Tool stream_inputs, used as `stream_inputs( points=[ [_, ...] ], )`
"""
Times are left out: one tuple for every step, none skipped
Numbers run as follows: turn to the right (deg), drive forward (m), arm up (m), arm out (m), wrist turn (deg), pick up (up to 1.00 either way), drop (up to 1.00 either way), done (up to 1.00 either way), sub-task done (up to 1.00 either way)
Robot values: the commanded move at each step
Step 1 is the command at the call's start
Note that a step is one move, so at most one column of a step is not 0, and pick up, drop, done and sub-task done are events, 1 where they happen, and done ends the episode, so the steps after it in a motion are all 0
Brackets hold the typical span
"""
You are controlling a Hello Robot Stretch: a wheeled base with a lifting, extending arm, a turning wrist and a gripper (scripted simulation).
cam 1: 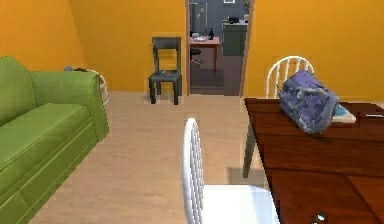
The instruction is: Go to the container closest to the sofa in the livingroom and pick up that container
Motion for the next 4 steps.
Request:
stream_inputs(
  points=[
    [0.0,0.0,0.0,0.0,45.0,0.0,0.0,0.0,0.0],
    [0.0,0.0,0.0,0.0,45.0,0.0,0.0,0.0,0.0],
    [0.0,0.0,0.0,0.0,39.0,0.0,0.0,0.0,0.0],
    [0.0,0.0,-0.3,0.0,0.0,0.0,0.0,0.0,0.0]
  ],
)
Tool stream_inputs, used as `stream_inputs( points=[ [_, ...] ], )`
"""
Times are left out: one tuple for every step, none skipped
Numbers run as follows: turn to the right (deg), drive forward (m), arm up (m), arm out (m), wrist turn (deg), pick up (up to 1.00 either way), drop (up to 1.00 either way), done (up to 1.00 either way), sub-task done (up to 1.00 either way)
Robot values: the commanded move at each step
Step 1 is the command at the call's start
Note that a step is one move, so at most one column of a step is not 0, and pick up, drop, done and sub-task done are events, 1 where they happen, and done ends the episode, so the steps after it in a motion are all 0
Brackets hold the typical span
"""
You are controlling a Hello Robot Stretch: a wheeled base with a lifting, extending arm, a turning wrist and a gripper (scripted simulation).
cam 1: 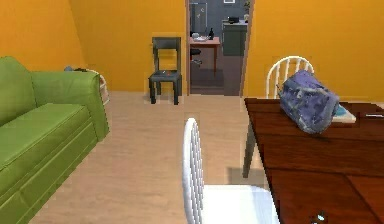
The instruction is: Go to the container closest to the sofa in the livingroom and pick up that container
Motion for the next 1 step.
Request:
stream_inputs(
  points=[
    [0.0,0.0,0.0,0.0,0.0,1.0,0.0,0.0,0.0]
  ],
)
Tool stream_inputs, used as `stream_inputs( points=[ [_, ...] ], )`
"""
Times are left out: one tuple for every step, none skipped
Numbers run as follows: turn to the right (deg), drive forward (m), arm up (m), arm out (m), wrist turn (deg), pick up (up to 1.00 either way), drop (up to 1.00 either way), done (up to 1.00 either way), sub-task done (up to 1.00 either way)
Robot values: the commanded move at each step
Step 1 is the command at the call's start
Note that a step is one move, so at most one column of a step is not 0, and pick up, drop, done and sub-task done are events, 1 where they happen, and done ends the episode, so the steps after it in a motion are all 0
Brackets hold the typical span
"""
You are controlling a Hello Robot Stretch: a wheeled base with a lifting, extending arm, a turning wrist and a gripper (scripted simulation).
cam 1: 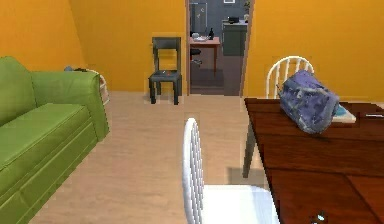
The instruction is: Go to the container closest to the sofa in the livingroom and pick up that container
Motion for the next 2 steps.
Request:
stream_inputs(
  points=[
    [0.0,0.0,0.1,0.0,0.0,0.0,0.0,0.0,0.0],
    [0.0,0.0,0.0,0.0,0.0,0.0,0.0,1.0,0.0]
  ],
)
